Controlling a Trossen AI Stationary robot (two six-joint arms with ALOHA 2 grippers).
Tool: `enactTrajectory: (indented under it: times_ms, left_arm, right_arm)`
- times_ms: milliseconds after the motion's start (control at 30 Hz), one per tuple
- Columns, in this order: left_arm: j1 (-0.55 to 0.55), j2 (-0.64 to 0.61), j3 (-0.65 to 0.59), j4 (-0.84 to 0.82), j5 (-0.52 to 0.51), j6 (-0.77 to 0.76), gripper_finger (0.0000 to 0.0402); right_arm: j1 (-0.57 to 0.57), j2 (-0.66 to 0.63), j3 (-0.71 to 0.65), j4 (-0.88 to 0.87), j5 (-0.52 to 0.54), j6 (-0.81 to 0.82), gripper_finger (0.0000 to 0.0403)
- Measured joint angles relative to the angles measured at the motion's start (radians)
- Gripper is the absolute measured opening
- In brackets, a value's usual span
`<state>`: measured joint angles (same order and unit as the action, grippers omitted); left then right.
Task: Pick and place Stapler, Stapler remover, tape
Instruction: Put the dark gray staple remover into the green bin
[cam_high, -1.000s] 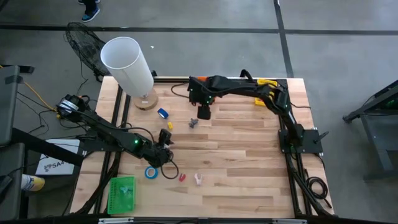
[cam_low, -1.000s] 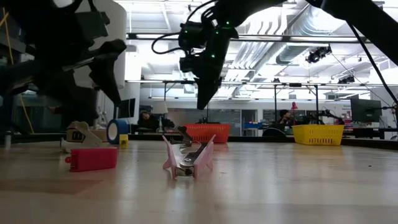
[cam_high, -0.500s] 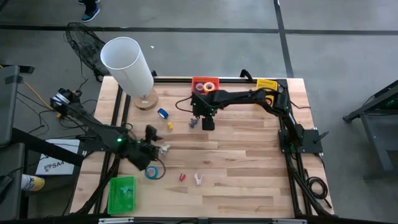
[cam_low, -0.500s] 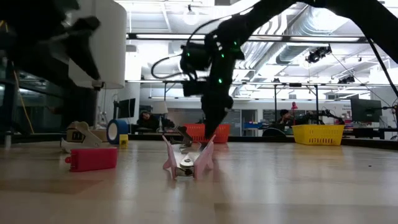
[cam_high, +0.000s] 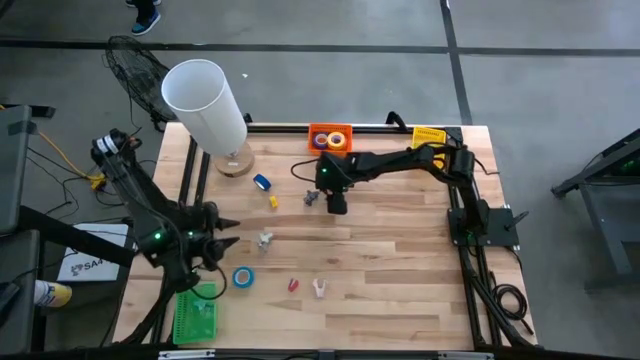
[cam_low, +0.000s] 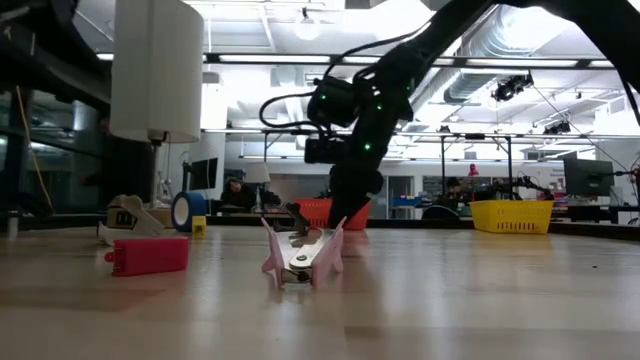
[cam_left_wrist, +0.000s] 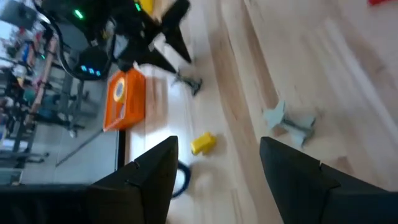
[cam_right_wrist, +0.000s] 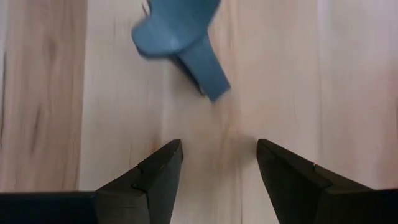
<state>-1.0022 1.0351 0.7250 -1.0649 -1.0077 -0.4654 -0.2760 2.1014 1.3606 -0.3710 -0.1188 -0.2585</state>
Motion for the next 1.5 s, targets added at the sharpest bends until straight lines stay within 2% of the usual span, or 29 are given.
enactTrajectory:
  times_ms: [233, 433, 667, 1067, 1233, 1367, 1500]
  left_arm:
    - [-0.081, 0.002, 0.000, 0.036, -0.051, -0.019, 0.0223]
    - [-0.085, 0.002, 0.000, 0.046, -0.061, -0.014, 0.0223]
    - [-0.085, 0.002, 0.000, 0.046, -0.061, -0.014, 0.0223]
    - [-0.085, 0.002, 0.000, 0.045, -0.061, -0.018, 0.0223]
    - [-0.085, 0.002, 0.000, 0.045, -0.070, -0.019, 0.0223]
    - [-0.084, 0.008, -0.004, 0.051, -0.112, -0.019, 0.0223]
    - [-0.084, 0.010, -0.059, 0.102, -0.131, 0.018, 0.0223]
  right_arm:
    - [0.000, 0.003, -0.093, 0.263, -0.058, -0.003, 0.0204]
    - [0.001, 0.006, -0.163, 0.427, -0.076, -0.003, 0.0204]
    - [0.001, 0.006, -0.179, 0.438, -0.081, -0.004, 0.0186]
    - [0.002, 0.008, -0.179, 0.428, -0.120, 0.008, 0.0041]
    - [0.009, 0.008, -0.179, 0.426, -0.109, 0.065, 0.0036]
    - [0.038, -0.004, -0.179, 0.426, -0.034, 0.116, 0.0036]
    - [0.084, -0.048, -0.184, 0.407, -0.021, 0.180, 0.0036]
